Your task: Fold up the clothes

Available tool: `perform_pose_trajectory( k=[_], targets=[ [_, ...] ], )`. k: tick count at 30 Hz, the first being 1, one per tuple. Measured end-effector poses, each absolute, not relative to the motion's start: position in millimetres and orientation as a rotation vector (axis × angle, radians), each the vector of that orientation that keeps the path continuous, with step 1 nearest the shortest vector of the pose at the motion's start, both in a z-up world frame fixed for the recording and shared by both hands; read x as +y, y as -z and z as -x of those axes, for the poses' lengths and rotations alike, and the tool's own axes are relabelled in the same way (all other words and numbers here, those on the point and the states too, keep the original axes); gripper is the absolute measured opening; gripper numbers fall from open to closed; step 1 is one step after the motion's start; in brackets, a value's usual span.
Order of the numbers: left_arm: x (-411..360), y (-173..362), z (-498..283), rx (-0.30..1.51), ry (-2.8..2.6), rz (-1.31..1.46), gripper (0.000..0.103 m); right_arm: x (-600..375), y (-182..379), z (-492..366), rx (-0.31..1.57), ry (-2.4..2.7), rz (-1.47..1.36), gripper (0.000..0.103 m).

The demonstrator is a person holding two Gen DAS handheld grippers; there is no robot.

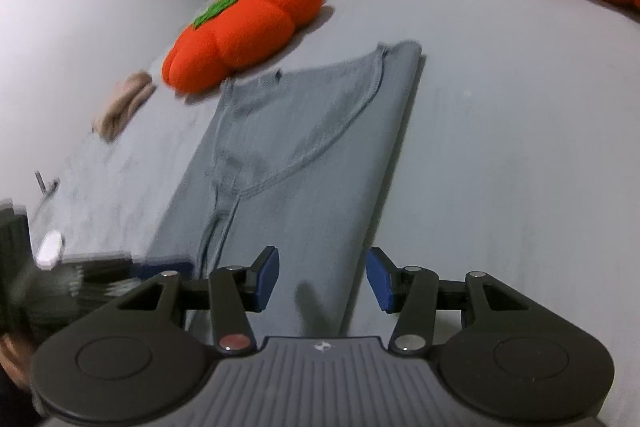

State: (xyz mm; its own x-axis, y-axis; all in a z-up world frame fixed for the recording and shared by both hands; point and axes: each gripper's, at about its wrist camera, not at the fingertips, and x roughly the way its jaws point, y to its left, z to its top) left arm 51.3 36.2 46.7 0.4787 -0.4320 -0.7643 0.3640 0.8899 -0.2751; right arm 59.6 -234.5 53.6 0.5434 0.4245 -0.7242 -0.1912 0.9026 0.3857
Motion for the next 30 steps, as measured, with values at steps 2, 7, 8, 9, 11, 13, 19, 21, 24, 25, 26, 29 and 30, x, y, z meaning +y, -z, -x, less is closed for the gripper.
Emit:
perform_pose_trajectory(
  k=[2, 7, 8, 9, 11, 13, 19, 21, 24, 25, 26, 29, 30],
  targets=[
    [39.7, -51.7, -45.6, 0.946, 0.487, 0.089, 0.047, -224.4, -47.4, -46.7, 0.928, -0.354, -0.238, 0.048],
    [54.0, -60.4, -32.7, 0.914, 0.475, 0.095, 0.047, -219.9, -35.2, -39.5, 0.894, -0.323, -0.232, 0.015],
    [57.7, -60.2, -31.4, 0.916, 0.468, 0.097, 0.047, -222.8, -33.4, -37.6, 0.881, -0.324, -0.247, 0.010],
    [61.4, -58.3, -30.8, 0.923, 0.458, 0.098, 0.047, -225.8, -31.5, -36.4, 0.878, -0.328, -0.267, 0.010],
    [67.2, -54.6, -30.4, 0.937, 0.443, 0.098, 0.047, -234.7, -28.4, -34.8, 0.877, -0.339, -0.313, 0.008],
    [70.7, -49.8, -31.4, 0.947, 0.430, 0.088, 0.047, -246.1, -26.8, -36.2, 0.885, -0.341, -0.366, 0.008],
    [71.2, -45.6, -35.1, 0.954, 0.427, 0.085, 0.047, -257.9, -32.9, -36.2, 0.872, -0.377, -0.417, 0.007],
    [70.1, -44.8, -36.2, 0.954, 0.429, 0.081, 0.047, -262.5, -32.7, -38.0, 0.873, -0.383, -0.439, 0.007],
    [68.8, -44.4, -36.6, 0.953, 0.430, 0.076, 0.047, -265.2, -23.7, -42.7, 0.906, -0.363, -0.439, 0.007],
    [68.6, -45.0, -36.5, 0.952, 0.432, 0.076, 0.047, -261.6, -19.5, -43.0, 0.916, -0.356, -0.422, 0.008],
    [68.5, -45.9, -36.4, 0.951, 0.434, 0.078, 0.047, -258.5, -17.8, -42.0, 0.913, -0.351, -0.413, 0.009],
    [66.9, -50.1, -33.4, 0.944, 0.450, 0.086, 0.047, -258.1, -24.0, -38.8, 0.914, -0.359, -0.417, 0.023],
    [66.2, -51.8, -32.1, 0.941, 0.456, 0.089, 0.047, -258.5, -27.2, -36.0, 0.913, -0.360, -0.412, 0.026]
  ],
)
